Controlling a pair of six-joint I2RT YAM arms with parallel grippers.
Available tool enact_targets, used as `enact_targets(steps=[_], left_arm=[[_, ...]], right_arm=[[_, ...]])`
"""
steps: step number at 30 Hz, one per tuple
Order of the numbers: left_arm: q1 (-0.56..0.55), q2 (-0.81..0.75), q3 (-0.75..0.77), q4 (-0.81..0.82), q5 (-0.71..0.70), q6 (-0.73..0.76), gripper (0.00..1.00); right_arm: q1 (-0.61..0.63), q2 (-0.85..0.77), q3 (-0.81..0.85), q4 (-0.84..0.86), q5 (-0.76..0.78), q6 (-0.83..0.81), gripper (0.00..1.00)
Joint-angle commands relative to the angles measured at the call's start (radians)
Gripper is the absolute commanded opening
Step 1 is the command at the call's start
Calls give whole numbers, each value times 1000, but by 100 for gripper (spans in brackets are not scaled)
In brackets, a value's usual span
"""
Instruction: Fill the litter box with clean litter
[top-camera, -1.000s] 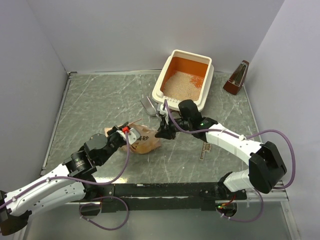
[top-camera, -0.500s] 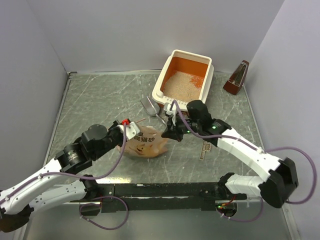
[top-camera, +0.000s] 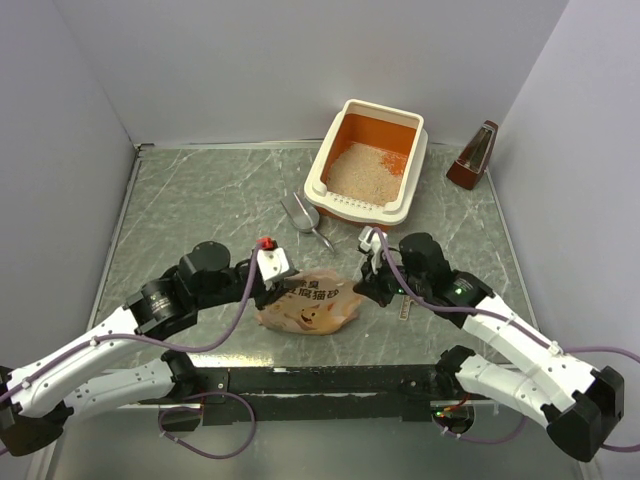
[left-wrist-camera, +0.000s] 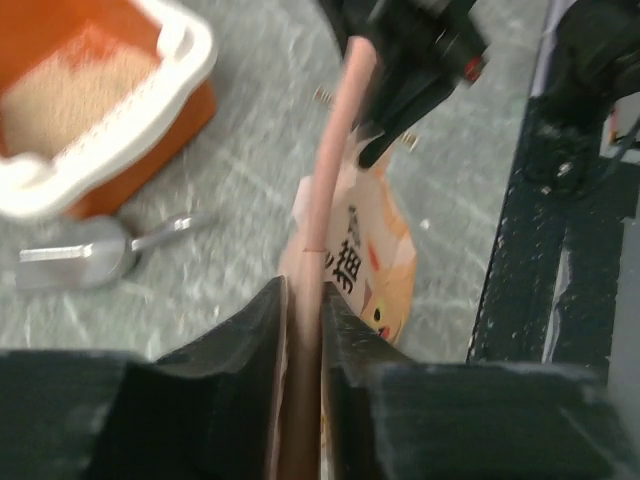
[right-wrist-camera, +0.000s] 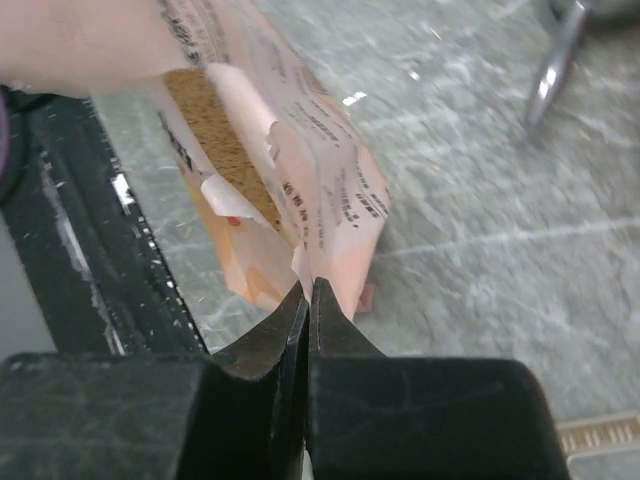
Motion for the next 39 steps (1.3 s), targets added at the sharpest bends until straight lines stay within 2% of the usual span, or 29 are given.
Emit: enact_targets(steps=[1, 3, 7, 8, 10, 11, 15, 18, 24, 29, 34, 39], left_arm=[[1, -44, -39, 155, 121, -56, 39], [-1, -66, -57, 139, 103, -62, 50], [-1, -176, -112, 143, -32, -110, 65], [-1, -197, -123, 145, -126, -124, 67], [1, -257, -155, 151, -194, -158, 68], [-1, -276, -165, 154, -315, -165, 68], [-1, -362, -246, 191, -519, -282, 70], [-1, -405, -312, 223, -573, -306, 74], [-1, -379, -384, 273, -519, -345, 77], [1, -428, -474, 363, -485, -326, 83], [7, -396, -497, 436, -439, -314, 86], [40, -354, -536, 585, -364, -293, 86]], right_arm=[[-10, -71, -35, 2, 160, 81, 0], [-10, -89, -52, 14, 163, 110, 0], [-11, -117, -90, 43, 168, 136, 0], [-10, -123, -99, 49, 174, 142, 0], [-13, -146, -109, 71, 183, 142, 0], [-11, -152, -116, 74, 186, 168, 0], [-11, -180, -124, 75, 185, 181, 0], [-11, -186, -129, 84, 160, 185, 0], [-11, -192, -133, 100, 122, 196, 0], [-10, -203, -153, 124, 80, 210, 0], [-11, -208, -167, 134, 54, 224, 0], [-11, -224, -191, 147, 33, 242, 0]])
